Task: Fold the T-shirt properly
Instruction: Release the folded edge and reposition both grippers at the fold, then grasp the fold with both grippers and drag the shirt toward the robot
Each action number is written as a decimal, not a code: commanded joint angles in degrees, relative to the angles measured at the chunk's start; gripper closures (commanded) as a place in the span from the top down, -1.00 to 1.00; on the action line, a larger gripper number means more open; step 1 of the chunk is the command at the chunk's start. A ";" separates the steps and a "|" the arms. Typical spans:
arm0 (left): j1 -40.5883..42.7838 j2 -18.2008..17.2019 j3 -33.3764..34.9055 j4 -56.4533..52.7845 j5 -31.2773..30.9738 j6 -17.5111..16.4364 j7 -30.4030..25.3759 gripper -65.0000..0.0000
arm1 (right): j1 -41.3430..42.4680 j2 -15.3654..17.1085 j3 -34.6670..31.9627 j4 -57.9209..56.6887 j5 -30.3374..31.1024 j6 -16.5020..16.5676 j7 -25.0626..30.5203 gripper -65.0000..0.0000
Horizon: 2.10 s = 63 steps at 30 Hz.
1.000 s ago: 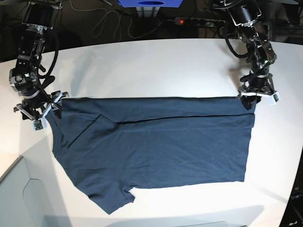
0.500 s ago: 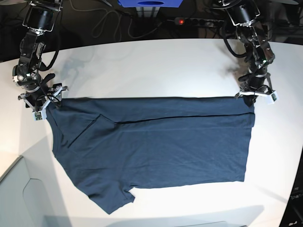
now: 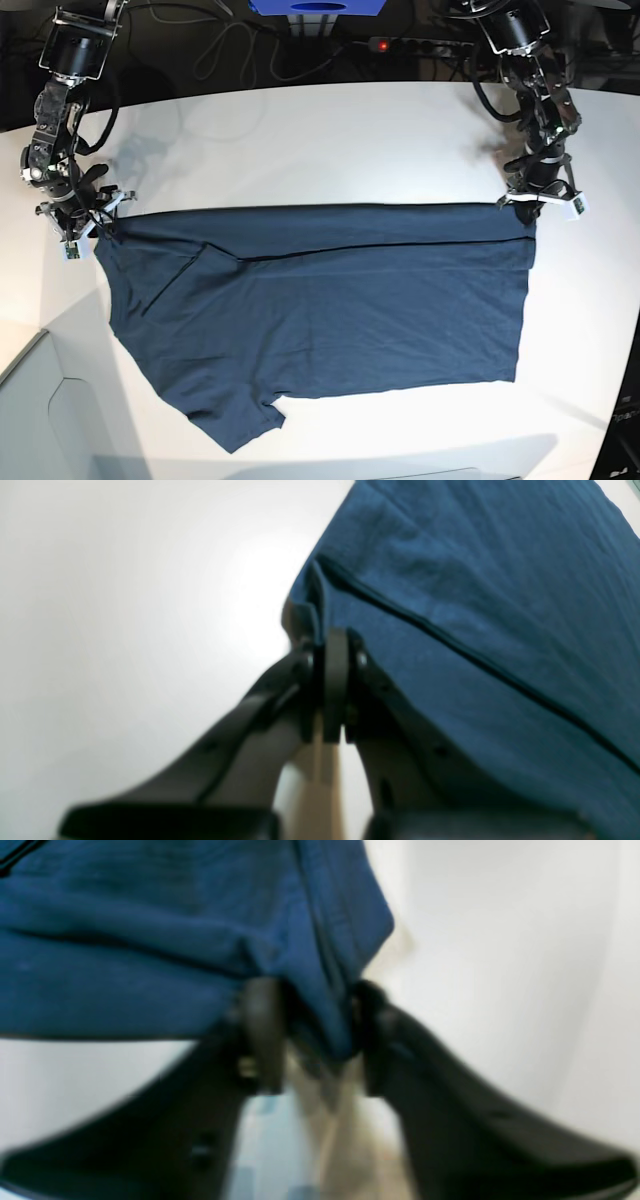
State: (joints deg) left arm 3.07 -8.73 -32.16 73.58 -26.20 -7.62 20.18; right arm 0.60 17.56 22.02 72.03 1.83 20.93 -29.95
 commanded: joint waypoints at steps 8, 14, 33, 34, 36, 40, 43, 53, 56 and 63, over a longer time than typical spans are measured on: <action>0.93 -0.63 -0.32 1.98 -0.49 0.19 -0.18 -1.00 | -0.21 1.38 0.53 2.30 -1.87 5.67 -2.70 -1.00; 1.72 -0.81 -0.32 7.43 -0.57 0.45 -0.10 -1.00 | -0.29 2.17 0.26 13.38 -1.96 7.42 -8.51 -1.00; -10.50 -3.36 -0.23 14.20 0.04 0.54 10.36 -1.00 | 18.08 3.40 -6.15 17.51 -2.04 7.25 -15.72 -1.00; -10.50 -3.44 -0.15 14.64 0.04 0.54 10.80 -1.00 | 17.90 3.40 -6.15 17.51 -2.04 7.25 -15.89 -1.00; -10.32 -3.44 -0.06 14.81 0.04 0.54 11.24 -1.00 | 16.76 3.40 -6.24 17.42 -2.04 7.25 -15.98 -1.00; -9.09 -3.44 -0.32 14.29 0.04 0.54 10.80 -1.00 | 14.56 3.40 -6.15 17.60 -2.04 7.25 -15.54 -1.00; -8.83 -3.71 -0.32 14.29 0.04 0.54 10.63 -1.00 | 14.74 3.40 -5.89 17.77 -1.96 7.25 -15.45 -1.00; -4.61 -3.36 -0.32 19.47 -0.31 0.54 11.16 -1.00 | 6.65 2.61 -5.80 25.33 -1.96 7.25 -15.54 -1.00; 0.05 -2.74 -0.41 19.91 -0.66 0.54 11.16 -1.00 | 1.46 2.61 -5.80 27.09 -1.96 7.25 -15.45 -1.00; 8.67 -1.25 -0.41 19.91 -0.57 0.54 11.07 -1.00 | -5.92 2.70 -2.99 27.53 -2.04 7.25 -15.89 -1.00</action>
State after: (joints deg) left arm 11.49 -9.23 -32.27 92.33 -26.41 -6.87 32.51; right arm -5.87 19.14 18.33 98.59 0.03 27.99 -46.39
